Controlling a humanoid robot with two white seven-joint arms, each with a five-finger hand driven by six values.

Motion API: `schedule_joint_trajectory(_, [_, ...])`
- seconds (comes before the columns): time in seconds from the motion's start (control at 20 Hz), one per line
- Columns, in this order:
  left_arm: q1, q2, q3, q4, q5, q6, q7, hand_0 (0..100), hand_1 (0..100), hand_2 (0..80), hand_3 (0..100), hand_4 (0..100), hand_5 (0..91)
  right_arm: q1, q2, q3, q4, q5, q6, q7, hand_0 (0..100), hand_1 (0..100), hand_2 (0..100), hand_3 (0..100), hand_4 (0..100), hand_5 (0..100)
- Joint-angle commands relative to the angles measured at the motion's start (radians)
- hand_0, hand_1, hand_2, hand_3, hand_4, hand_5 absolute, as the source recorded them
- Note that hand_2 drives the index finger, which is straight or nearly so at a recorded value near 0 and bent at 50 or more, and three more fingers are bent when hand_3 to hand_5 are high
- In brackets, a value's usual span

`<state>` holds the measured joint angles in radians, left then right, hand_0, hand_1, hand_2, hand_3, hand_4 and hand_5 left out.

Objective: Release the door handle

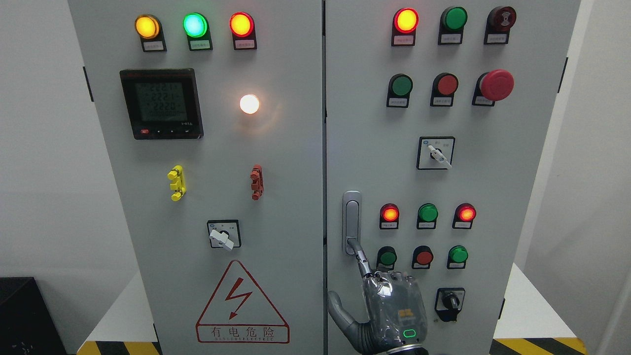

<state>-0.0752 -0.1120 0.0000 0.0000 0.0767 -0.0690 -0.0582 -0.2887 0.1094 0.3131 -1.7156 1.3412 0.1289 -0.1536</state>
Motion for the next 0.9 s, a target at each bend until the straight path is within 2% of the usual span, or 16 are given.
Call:
schedule_joint_trajectory(0.0, [0.000, 0.000, -0.021, -0.020, 0.000, 0.000, 0.000, 0, 0, 2.3, 10, 1, 0.0, 0.002, 0.000, 0.000, 0.002, -0.001, -0.002, 0.002, 37, 24, 0, 92, 86, 93])
schedule_joint_trajectory(0.85, [0.000, 0.000, -0.021, -0.020, 0.000, 0.000, 0.000, 0, 0, 2.3, 9, 1, 0.0, 0.005, 0.000, 0.006, 0.013, 0.004, 0.000, 0.005, 37, 25, 0, 93, 87, 93])
